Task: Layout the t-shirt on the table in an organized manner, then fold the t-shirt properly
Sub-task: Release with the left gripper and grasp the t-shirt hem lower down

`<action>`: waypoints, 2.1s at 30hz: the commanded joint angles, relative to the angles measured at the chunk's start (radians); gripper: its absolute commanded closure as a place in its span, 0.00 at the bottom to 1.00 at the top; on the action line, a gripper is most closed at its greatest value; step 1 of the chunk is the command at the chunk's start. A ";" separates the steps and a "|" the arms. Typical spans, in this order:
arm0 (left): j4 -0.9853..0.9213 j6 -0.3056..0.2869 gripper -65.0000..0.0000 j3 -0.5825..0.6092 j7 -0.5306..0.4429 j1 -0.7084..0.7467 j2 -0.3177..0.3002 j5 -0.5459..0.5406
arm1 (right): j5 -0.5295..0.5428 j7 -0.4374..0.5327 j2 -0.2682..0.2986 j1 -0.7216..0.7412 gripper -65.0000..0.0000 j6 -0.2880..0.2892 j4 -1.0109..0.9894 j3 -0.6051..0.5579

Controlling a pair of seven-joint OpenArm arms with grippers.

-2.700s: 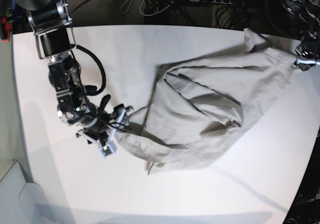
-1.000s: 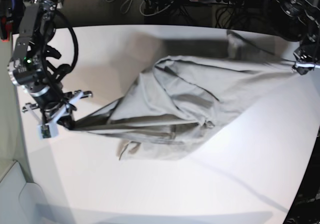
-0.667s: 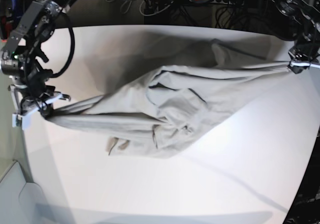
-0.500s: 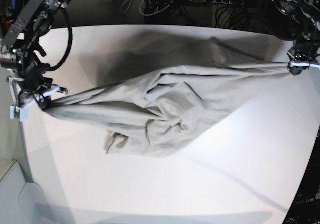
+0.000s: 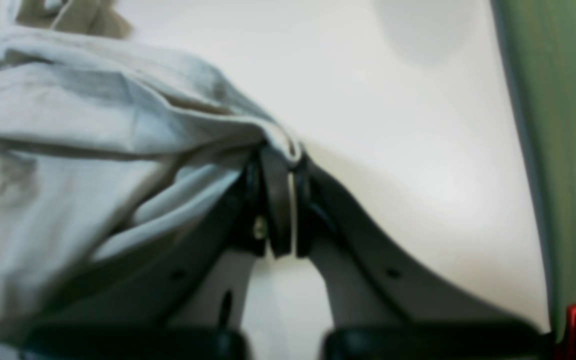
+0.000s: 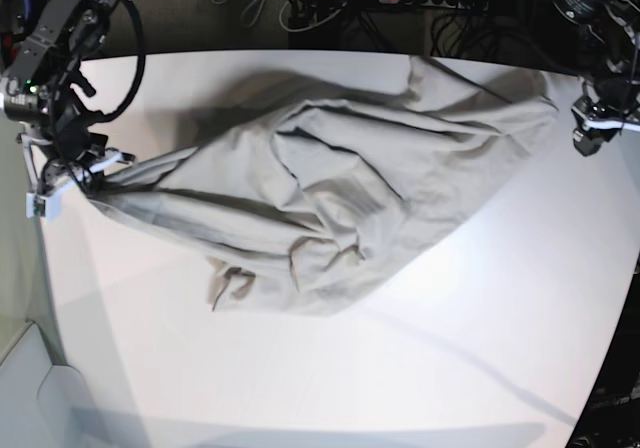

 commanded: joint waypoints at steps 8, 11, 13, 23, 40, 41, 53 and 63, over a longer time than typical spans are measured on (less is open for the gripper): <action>0.022 -0.001 0.58 -0.007 -0.017 0.028 -0.016 -0.029 | 0.006 0.021 0.008 0.011 1.00 0.001 0.016 0.000; 0.029 -0.001 0.58 -0.001 -0.015 0.005 -0.034 -0.078 | 0.006 0.027 0.005 -0.014 1.00 0.001 0.014 -0.001; 0.031 -0.001 0.58 0.002 -0.015 -0.027 -0.036 -0.141 | 0.006 0.027 0.005 -0.023 1.00 0.001 0.014 -0.016; -0.032 0.010 0.58 0.367 -0.024 -0.286 0.023 0.009 | 0.006 0.027 0.010 -0.051 1.00 0.001 0.014 -0.036; -0.939 0.013 0.15 1.027 -0.423 -0.783 -0.005 0.301 | 0.005 0.027 0.028 -0.041 1.00 0.001 0.016 -0.038; -0.980 0.013 0.14 1.053 -0.460 -0.789 -0.005 0.301 | 0.005 0.027 0.030 -0.040 1.00 0.001 0.016 -0.038; -1.230 0.013 0.18 1.150 -0.692 -0.815 -0.005 0.295 | 0.005 0.027 0.028 -0.040 1.00 0.001 0.016 -0.038; -1.309 0.013 0.18 1.155 -0.700 -0.782 -0.005 0.301 | 0.005 0.027 0.028 -0.038 1.00 0.001 0.016 -0.038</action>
